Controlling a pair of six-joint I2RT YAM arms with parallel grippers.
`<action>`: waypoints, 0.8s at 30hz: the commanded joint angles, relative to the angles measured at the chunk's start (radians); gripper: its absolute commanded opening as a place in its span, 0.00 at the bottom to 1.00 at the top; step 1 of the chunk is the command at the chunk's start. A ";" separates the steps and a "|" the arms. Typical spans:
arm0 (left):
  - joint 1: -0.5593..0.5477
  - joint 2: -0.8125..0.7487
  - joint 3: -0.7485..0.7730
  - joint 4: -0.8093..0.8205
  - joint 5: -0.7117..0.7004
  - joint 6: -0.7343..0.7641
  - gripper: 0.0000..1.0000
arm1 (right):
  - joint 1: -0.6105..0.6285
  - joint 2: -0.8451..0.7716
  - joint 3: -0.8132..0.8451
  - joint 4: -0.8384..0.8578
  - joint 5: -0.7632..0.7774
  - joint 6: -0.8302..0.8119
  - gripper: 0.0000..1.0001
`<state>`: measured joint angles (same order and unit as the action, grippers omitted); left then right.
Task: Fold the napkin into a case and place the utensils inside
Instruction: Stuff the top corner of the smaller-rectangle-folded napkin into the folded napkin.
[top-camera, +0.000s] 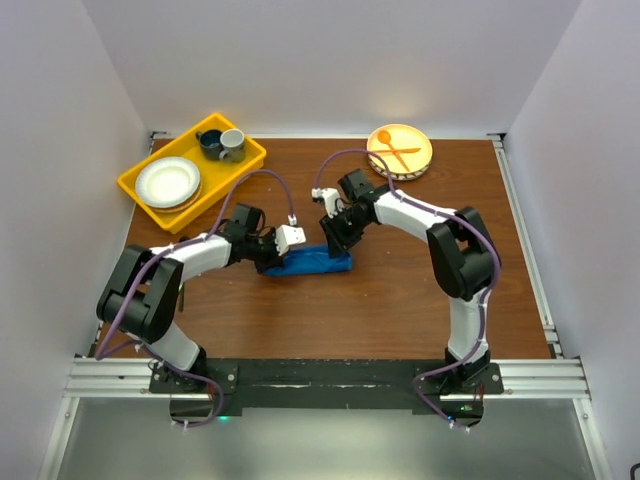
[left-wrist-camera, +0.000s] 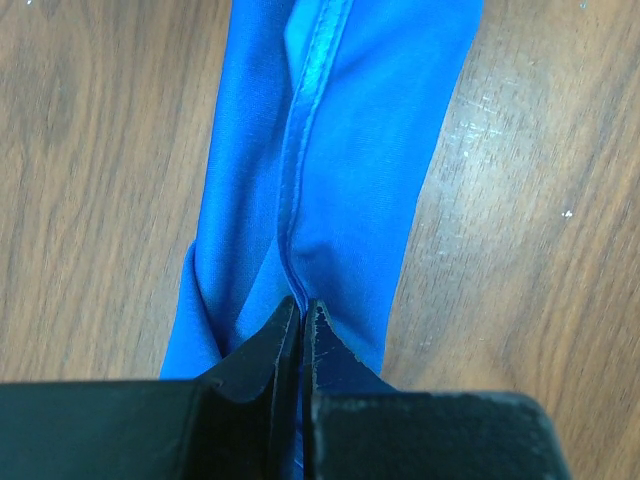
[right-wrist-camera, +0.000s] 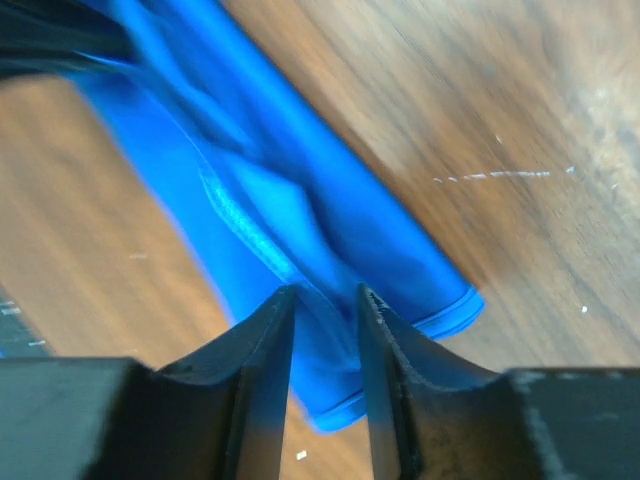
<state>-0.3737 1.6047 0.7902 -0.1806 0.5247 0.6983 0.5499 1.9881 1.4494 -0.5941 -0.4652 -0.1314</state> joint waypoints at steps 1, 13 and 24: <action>-0.001 0.021 0.010 -0.069 -0.042 -0.016 0.00 | 0.002 0.047 -0.037 0.042 0.120 -0.062 0.32; -0.001 -0.011 0.066 -0.063 -0.060 -0.082 0.08 | 0.019 0.075 -0.047 0.099 0.184 -0.131 0.21; 0.004 -0.051 0.058 -0.017 -0.072 -0.094 0.36 | 0.024 0.077 -0.052 0.108 0.203 -0.154 0.20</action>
<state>-0.3740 1.5982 0.8268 -0.2276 0.4587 0.6151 0.5713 2.0354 1.4227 -0.4847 -0.3420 -0.2443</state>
